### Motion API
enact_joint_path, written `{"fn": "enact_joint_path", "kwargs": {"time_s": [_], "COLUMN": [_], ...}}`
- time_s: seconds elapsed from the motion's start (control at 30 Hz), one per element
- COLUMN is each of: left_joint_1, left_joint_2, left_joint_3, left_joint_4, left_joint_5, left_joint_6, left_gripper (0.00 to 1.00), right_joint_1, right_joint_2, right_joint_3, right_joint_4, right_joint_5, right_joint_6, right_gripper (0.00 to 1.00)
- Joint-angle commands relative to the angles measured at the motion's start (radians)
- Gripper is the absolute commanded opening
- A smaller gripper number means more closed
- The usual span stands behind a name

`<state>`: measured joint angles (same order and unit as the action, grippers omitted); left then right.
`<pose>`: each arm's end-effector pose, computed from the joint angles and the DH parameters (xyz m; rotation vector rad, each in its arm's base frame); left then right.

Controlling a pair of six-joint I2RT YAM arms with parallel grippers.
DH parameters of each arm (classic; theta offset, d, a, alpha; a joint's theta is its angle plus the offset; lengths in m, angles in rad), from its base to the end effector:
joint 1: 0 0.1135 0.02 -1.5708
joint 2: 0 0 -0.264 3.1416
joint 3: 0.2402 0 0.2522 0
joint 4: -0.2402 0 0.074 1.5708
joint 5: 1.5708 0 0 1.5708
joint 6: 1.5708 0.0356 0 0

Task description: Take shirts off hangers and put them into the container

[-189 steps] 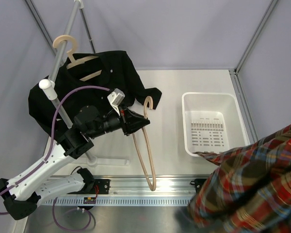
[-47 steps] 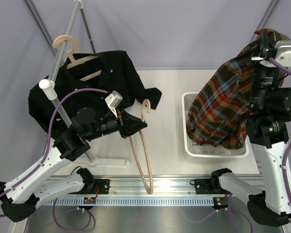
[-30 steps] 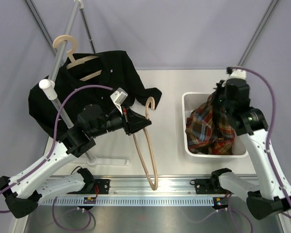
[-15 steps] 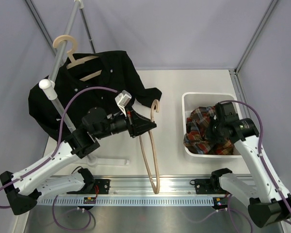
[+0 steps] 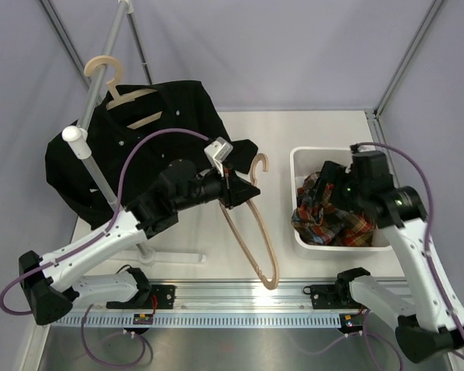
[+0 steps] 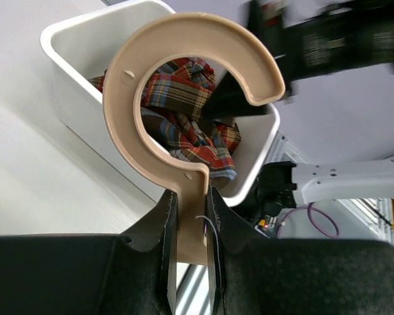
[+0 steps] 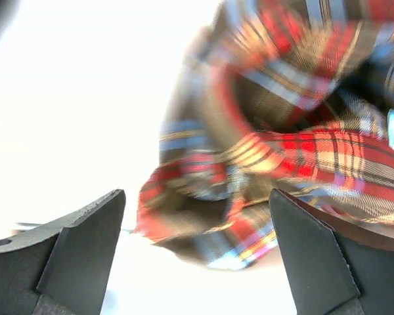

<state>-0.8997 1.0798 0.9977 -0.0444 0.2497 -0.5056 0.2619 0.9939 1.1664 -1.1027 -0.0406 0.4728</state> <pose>0.1499 -0.2030 0.3723 0.5625 1.7734 -1.2298 0.1663 0.0461 0.3481 0.2499 2.5233 0.3501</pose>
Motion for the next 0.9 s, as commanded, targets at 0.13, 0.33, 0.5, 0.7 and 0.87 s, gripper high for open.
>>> {"fn": "enact_joint_path", "kwargs": {"time_s": [0.13,0.33,0.5,0.7,0.87], "left_joint_1": [-0.019,-0.06,-0.085,-0.088,-0.087], "left_joint_2": [0.098,0.196,0.261,0.336,0.359], "left_joint_3": [0.209,0.366,0.435,0.527,0.571], "left_joint_4": [-0.07,-0.19,-0.224,-0.262,-0.284], "left_joint_5": [-0.053,-0.18,-0.314,-0.392,-0.392], "left_joint_6": [0.128,0.179,0.188,0.2,0.216], "left_gripper": [0.0,0.0,0.0,0.0,0.0], "right_joint_1": [0.003,0.003,0.002,0.003,0.002], "right_joint_2": [-0.28,-0.27,-0.27,-0.247,-0.259], "right_joint_3": [0.185,0.242,0.249,0.303,0.242], "right_joint_4": [0.096,0.127,0.098,0.009,0.01], "right_joint_5": [-0.252,-0.635,-0.725,-0.717,-0.706], "right_joint_6": [0.098,0.056,0.029,-0.039,-0.057], "right_gripper": [1.0,0.58,0.4,0.44,0.46]}}
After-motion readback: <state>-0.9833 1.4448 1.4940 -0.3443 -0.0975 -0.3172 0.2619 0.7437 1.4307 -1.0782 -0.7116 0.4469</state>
